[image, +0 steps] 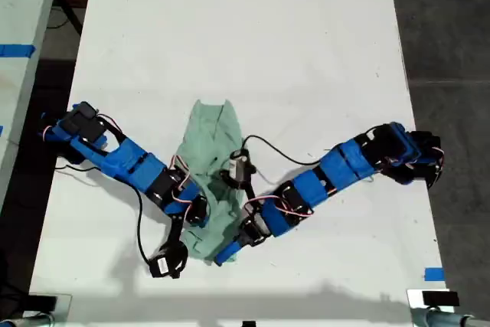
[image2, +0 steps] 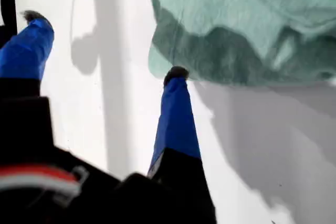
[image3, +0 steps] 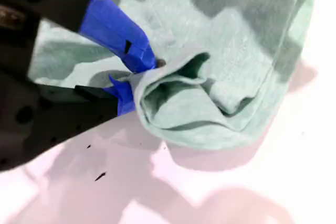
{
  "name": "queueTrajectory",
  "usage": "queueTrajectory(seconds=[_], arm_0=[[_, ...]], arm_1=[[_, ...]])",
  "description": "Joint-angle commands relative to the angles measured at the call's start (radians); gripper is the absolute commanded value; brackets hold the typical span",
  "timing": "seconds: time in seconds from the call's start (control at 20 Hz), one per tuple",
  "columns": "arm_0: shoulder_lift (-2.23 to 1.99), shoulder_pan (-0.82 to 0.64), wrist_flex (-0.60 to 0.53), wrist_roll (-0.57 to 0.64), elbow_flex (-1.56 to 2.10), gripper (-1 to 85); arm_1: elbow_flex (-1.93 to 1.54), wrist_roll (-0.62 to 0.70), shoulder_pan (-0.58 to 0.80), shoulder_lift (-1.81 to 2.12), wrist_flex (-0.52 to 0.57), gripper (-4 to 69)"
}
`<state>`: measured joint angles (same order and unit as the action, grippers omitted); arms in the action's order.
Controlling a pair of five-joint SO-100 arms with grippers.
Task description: Fold t shirt
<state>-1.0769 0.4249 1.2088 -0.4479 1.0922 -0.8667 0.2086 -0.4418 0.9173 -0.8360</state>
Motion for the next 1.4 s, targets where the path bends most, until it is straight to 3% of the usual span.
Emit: queueTrajectory(seconds=[0.0,0.2,0.35,0.65,0.8,0.85,0.95,1.15,1.35], arm_0=[[0.015,-0.011,-0.046,-0.017,-0.112,-0.2],[0.038,-0.014,-0.075,-0.006,-0.112,-0.2],[0.038,-0.015,-0.103,0.002,-0.112,-0.2],[0.034,-0.011,-0.130,0.006,-0.112,-0.2],[0.014,-0.002,-0.152,0.009,-0.112,-0.2],[0.005,0.002,-0.167,0.017,-0.112,-0.2],[-0.011,0.009,-0.229,0.046,-0.112,-0.2],[-0.069,0.028,-0.310,0.092,-0.112,-0.2],[-0.144,0.034,-0.339,0.163,-0.112,-0.2]], arm_1=[[0.067,-0.038,0.006,-0.006,-0.014,40.4],[0.067,-0.074,0.026,-0.021,-0.130,38.5],[0.075,-0.133,0.034,-0.031,-0.216,25.6],[0.074,-0.216,0.023,-0.092,-0.347,21.5],[0.077,-0.236,-0.009,-0.092,-0.420,2.2],[0.086,-0.230,-0.028,-0.091,-0.431,2.2],[0.112,-0.218,-0.072,-0.072,-0.433,2.2],[0.121,-0.147,-0.147,0.066,-0.328,2.2],[0.117,0.012,-0.172,0.195,-0.118,2.2]])
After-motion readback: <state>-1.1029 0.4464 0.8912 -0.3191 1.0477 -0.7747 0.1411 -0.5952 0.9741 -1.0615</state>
